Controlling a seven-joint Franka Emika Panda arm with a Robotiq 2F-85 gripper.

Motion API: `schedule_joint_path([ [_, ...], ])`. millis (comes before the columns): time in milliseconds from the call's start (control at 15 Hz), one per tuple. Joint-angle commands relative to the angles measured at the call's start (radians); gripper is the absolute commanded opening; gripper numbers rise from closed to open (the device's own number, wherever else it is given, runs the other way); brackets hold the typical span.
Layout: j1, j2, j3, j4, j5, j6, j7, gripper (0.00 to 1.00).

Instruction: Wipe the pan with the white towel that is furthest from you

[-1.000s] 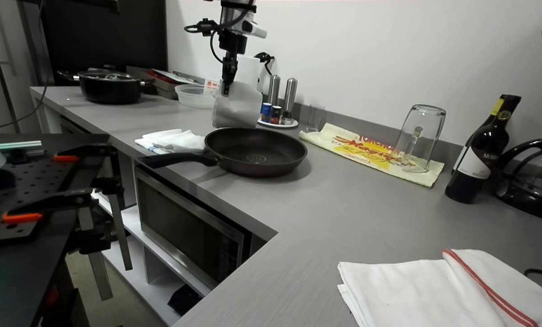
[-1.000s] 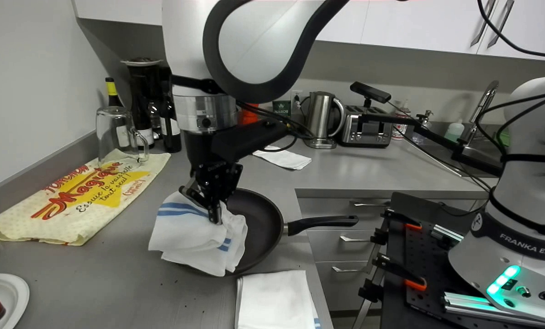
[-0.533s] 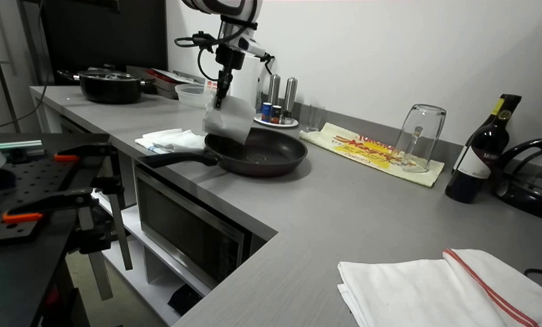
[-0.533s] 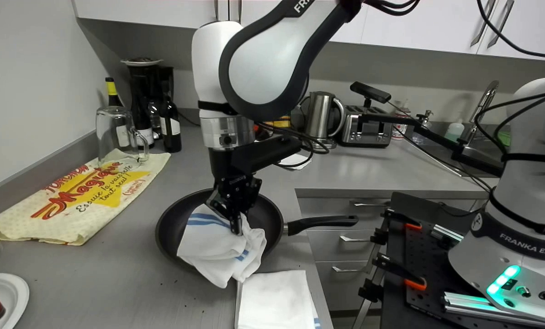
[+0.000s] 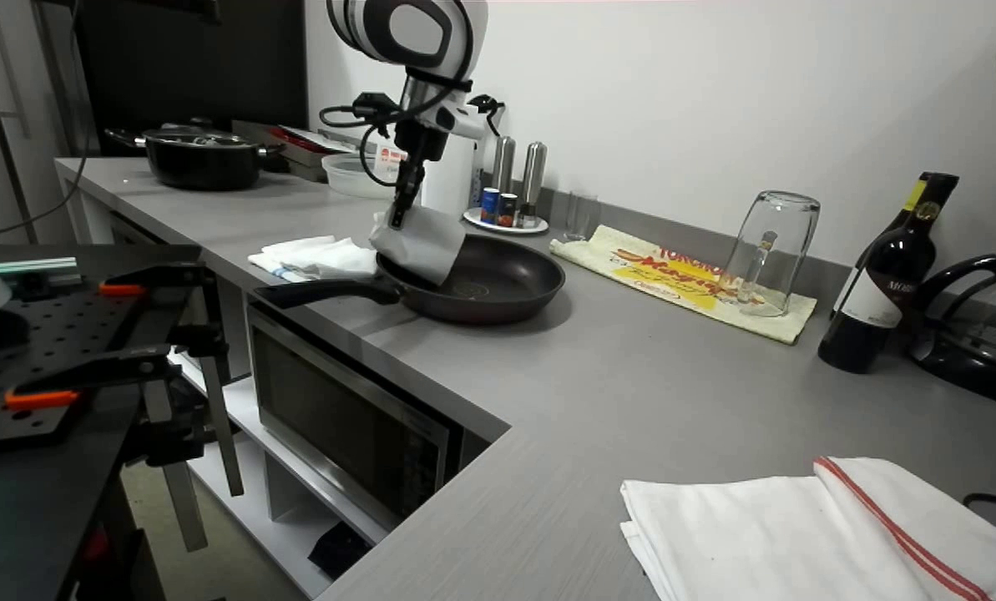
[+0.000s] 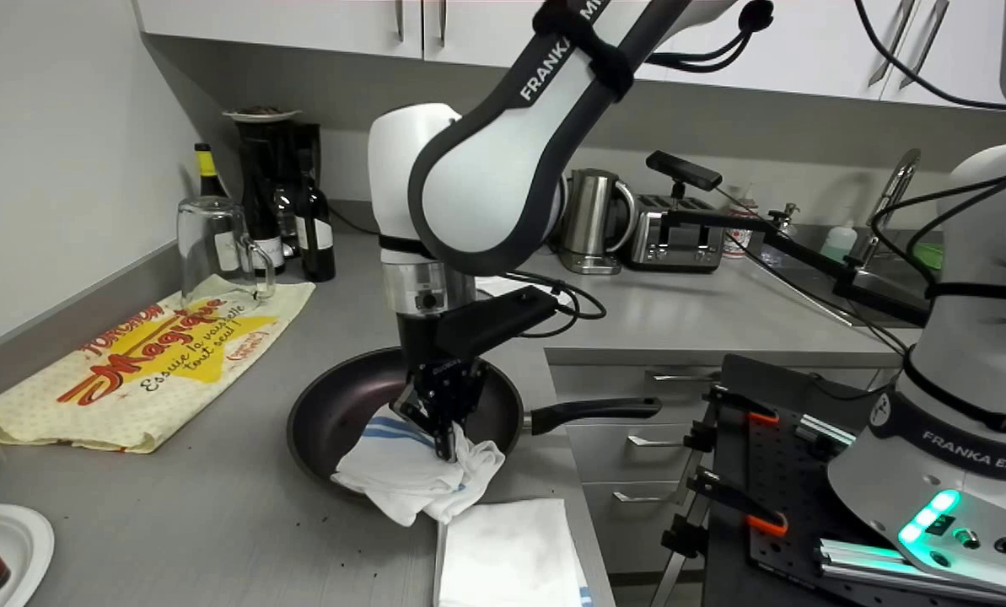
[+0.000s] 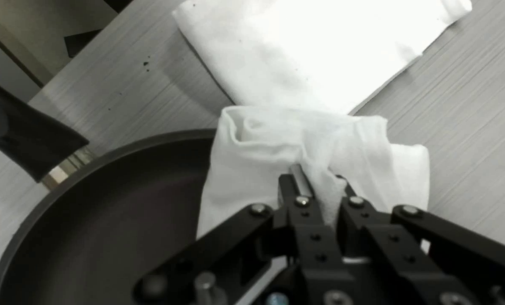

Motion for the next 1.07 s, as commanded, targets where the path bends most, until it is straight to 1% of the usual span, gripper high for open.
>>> schedule_joint_path([
  [0,-0.014,0.063,0.001,0.008,0.03,0.06,-0.047,0.02],
  [200,-0.02,0.096,0.001,0.029,0.03,0.087,-0.056,0.02],
  [600,-0.021,0.127,-0.001,0.045,0.033,0.097,-0.046,0.02],
  [1000,0.017,0.175,-0.05,0.056,-0.023,0.126,-0.014,0.02],
])
